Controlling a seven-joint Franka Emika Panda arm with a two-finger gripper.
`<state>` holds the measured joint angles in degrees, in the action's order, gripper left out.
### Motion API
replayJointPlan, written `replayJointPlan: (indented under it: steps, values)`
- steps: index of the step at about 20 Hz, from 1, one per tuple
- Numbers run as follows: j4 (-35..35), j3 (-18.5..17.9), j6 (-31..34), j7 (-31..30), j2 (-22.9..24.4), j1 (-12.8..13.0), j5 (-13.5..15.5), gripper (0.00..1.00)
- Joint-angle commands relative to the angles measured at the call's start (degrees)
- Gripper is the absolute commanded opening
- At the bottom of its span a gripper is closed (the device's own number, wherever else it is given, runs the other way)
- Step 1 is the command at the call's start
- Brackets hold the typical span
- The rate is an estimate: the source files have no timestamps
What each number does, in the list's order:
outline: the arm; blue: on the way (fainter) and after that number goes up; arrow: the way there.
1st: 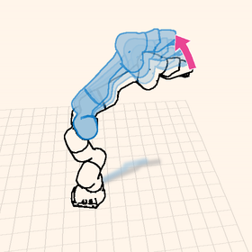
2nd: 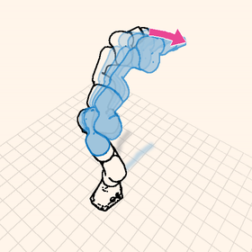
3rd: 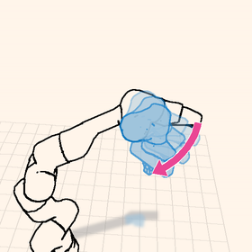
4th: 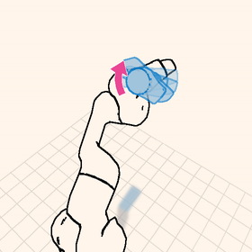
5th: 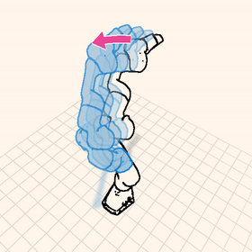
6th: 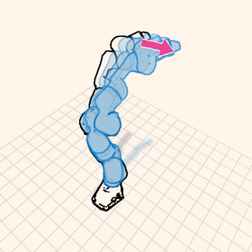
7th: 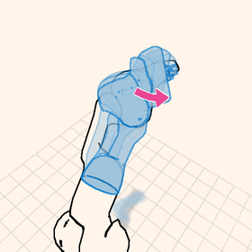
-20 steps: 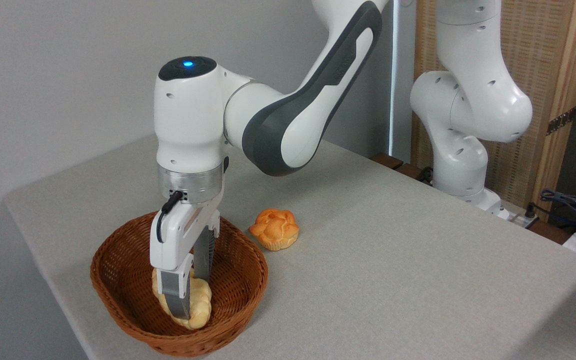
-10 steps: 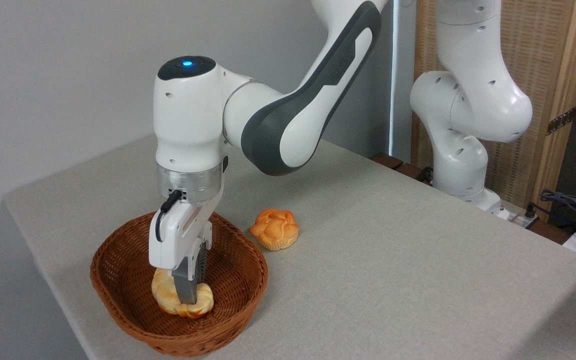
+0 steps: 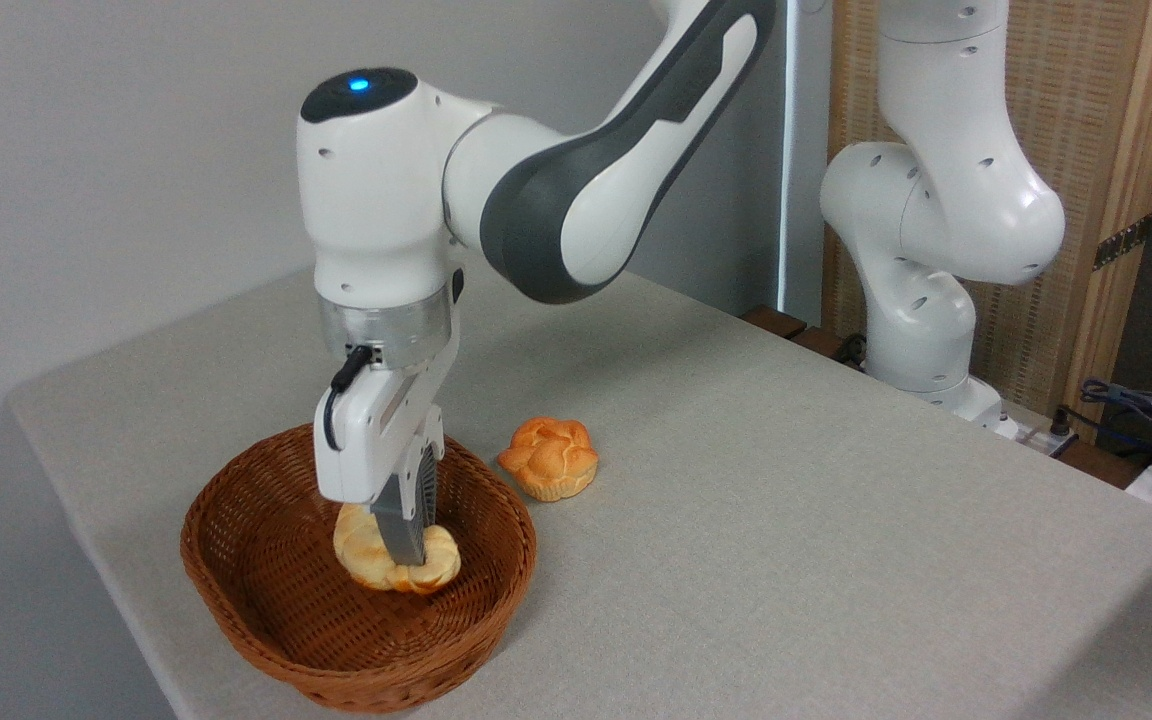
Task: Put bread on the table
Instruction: 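Lift the held bread roll out of the basket toward the orange bun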
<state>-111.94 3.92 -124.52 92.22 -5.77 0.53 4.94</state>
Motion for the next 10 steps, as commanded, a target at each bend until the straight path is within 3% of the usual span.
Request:
replayJointPlan:
  steps: [1, 5, 10]
  values:
    - [1.7, -0.4, 4.2, -5.0, 1.5, 0.2, 0.9, 0.03]
    - [3.0, -0.7, 4.8, -9.8, 1.7, 0.2, 3.4, 0.03]
    - [3.3, -2.2, 9.2, -13.6, 5.5, 0.0, 3.8, 0.03]
